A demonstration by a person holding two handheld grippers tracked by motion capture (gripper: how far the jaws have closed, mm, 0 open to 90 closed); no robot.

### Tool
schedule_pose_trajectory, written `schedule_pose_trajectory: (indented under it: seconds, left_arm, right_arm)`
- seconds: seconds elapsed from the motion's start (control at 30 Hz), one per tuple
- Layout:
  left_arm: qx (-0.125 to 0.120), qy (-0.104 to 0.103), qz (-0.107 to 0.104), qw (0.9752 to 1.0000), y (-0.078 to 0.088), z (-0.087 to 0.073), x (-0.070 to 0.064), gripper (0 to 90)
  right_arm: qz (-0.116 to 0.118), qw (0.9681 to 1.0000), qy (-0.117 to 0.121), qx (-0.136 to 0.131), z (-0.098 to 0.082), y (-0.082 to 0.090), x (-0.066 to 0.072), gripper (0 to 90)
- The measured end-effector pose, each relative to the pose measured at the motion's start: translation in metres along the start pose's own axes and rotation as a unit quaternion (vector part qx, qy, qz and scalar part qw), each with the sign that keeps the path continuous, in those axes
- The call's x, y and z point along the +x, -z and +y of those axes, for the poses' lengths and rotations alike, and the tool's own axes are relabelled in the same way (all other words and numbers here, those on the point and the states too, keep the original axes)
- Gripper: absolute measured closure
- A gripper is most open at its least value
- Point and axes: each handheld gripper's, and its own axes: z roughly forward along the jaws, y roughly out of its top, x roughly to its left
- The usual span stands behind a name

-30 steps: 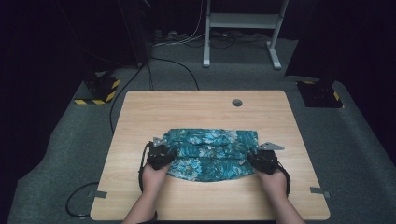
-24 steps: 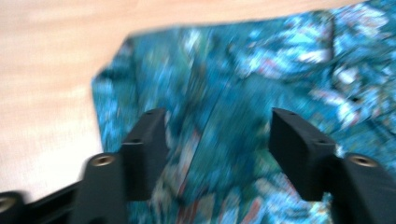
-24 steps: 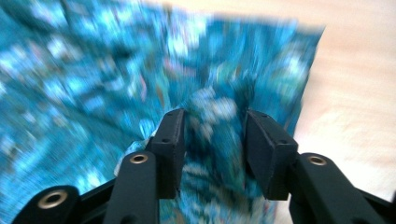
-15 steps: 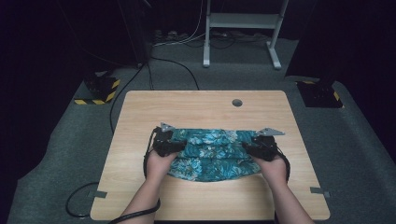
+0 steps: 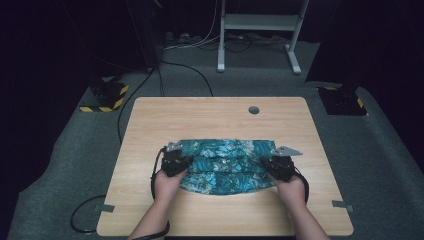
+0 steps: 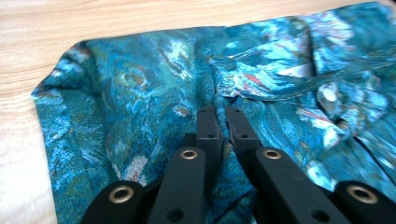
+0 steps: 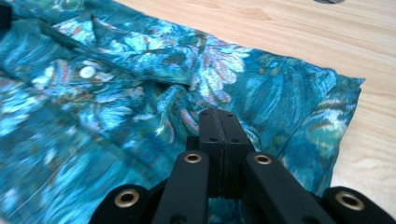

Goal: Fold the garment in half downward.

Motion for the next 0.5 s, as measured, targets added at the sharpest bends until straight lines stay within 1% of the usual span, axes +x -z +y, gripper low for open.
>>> schedule_pose_trajectory:
  seconds: [0.03, 0.07, 0.1, 0.13, 0.17, 0.2, 0.23, 0.27, 0.3, 0.33, 0.37, 0.4, 0.43, 0.47, 0.5]
  left_arm:
    - [-0.001, 0.001, 0.0, 1.0, 0.003, -0.005, 0.0, 81.5]
    - [-0.001, 0.001, 0.0, 1.0, 0.003, -0.005, 0.0, 76.3]
    - [0.006, -0.003, 0.011, 0.9999, 0.006, -0.012, 0.001, 72.8]
    - [0.01, -0.004, 0.017, 0.9998, 0.006, -0.015, 0.002, 69.3]
    - [0.012, 0.0, 0.02, 0.9997, 0.008, -0.018, 0.004, 62.7]
    - [0.012, 0.0, 0.02, 0.9997, 0.008, -0.018, 0.004, 56.1]
    - [0.008, 0.007, 0.023, 0.9997, 0.011, -0.019, 0.005, 51.5]
    - [0.003, 0.005, 0.025, 0.9997, 0.013, -0.017, 0.004, 46.9]
    - [-0.002, -0.004, 0.027, 0.9996, 0.015, -0.013, 0.001, 43.8]
    - [-0.002, -0.004, 0.027, 0.9996, 0.015, -0.013, 0.001, 40.9]
    - [-0.005, -0.014, 0.028, 0.9995, 0.016, -0.009, -0.003, 38.6]
    - [-0.012, -0.035, 0.03, 0.9989, 0.017, 0.001, -0.013, 37.1]
    - [-0.014, -0.04, 0.028, 0.9987, 0.016, 0.006, -0.017, 36.4]
    - [-0.017, -0.049, 0.026, 0.9983, 0.014, 0.014, -0.024, 35.0]
    - [-0.017, -0.049, 0.026, 0.9983, 0.014, 0.014, -0.024, 33.5]
  right_arm:
    - [0.001, 1.0, 0.005, -0.001, -0.004, 0.003, 0.002, 89.8]
    - [0.001, 1.0, 0.005, -0.001, -0.004, 0.003, 0.002, 89.8]
    - [0.002, 1.0, 0.007, 0.004, -0.013, 0.006, 0.005, 89.4]
    - [0.003, 0.9999, 0.007, 0.008, -0.017, 0.007, 0.006, 88.7]
    - [0.0, 0.9999, 0.007, 0.012, -0.021, 0.007, 0.006, 88.3]
    - [0.0, 0.9999, 0.007, 0.012, -0.021, 0.007, 0.006, 88.3]
    - [-0.003, 0.9998, 0.003, 0.021, -0.028, 0.008, 0.005, 86.9]
    - [-0.005, 0.9997, -0.002, 0.025, -0.031, 0.008, 0.003, 86.0]
    - [-0.004, 0.9996, -0.007, 0.027, -0.033, 0.01, 0.002, 85.6]
    - [-0.003, 0.9996, -0.008, 0.027, -0.033, 0.011, 0.001, 82.2]
    - [-0.002, 0.9996, -0.009, 0.028, -0.032, 0.013, 0.001, 79.0]
    - [-0.001, 0.9997, -0.008, 0.023, -0.029, 0.016, 0.001, 76.7]
    - [-0.002, 0.9999, -0.004, 0.015, -0.025, 0.018, 0.002, 73.2]
    - [-0.003, 0.9999, -0.002, 0.01, -0.021, 0.02, 0.004, 71.4]
    - [-0.003, 0.9999, -0.002, 0.01, -0.021, 0.02, 0.004, 71.4]
